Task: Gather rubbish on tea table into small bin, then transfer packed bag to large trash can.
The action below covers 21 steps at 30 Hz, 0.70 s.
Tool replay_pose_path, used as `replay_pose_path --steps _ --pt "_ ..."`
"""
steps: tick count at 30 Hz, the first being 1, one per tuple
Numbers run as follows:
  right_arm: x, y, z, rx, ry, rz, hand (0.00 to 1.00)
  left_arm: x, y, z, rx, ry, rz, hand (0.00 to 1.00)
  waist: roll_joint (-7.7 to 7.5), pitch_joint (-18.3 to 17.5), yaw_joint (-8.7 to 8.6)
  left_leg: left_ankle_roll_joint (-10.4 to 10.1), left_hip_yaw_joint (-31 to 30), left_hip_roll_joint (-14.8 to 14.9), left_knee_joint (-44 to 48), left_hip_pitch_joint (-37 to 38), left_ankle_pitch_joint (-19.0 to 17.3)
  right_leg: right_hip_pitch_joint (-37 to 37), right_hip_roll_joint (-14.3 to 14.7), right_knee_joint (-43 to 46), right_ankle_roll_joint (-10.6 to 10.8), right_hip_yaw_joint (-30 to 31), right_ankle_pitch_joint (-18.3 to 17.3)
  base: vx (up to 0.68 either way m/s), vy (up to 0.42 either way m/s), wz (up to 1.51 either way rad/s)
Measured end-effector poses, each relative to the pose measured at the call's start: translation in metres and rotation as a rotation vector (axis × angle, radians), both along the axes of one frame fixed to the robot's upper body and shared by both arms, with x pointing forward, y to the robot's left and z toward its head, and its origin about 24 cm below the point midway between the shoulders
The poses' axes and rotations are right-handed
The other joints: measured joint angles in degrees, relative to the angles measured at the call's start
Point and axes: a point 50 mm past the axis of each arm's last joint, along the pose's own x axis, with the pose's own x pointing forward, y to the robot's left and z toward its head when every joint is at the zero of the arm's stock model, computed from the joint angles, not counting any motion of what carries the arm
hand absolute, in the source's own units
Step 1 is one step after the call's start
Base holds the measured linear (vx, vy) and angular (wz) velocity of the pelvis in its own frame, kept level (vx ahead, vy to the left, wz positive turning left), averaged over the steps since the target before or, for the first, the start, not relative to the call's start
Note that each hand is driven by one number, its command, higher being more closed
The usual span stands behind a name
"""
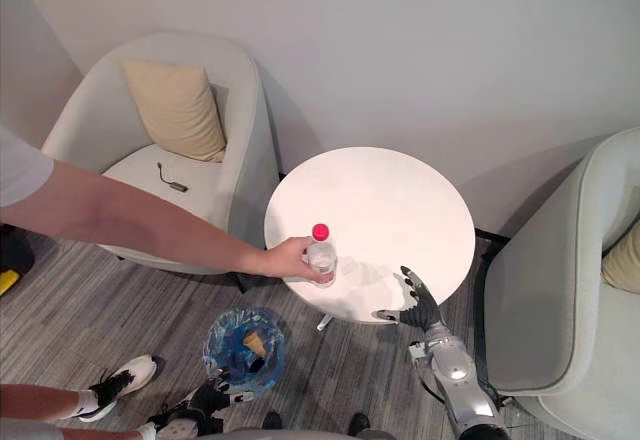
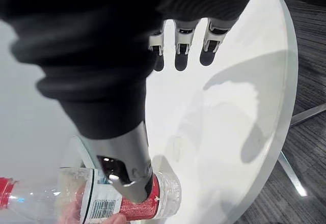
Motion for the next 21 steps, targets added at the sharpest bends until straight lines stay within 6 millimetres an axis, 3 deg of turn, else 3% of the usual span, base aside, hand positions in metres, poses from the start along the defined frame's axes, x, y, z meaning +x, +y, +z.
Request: replay_pose_path --steps 21 --pt "-0.0020 0.0062 -0.0031 0.011 -0.006 -0.038 0.00 0.0000 0.0011 0.0001 0.001 -0.001 0.009 0.00 -0.59 0.1 -0.13 -0.1 -0.6 -0.2 -0.2 0.3 0.1 1.2 0.0 -1.7 -0.1 -0.5 0.4 -0.01 0.002 0.01"
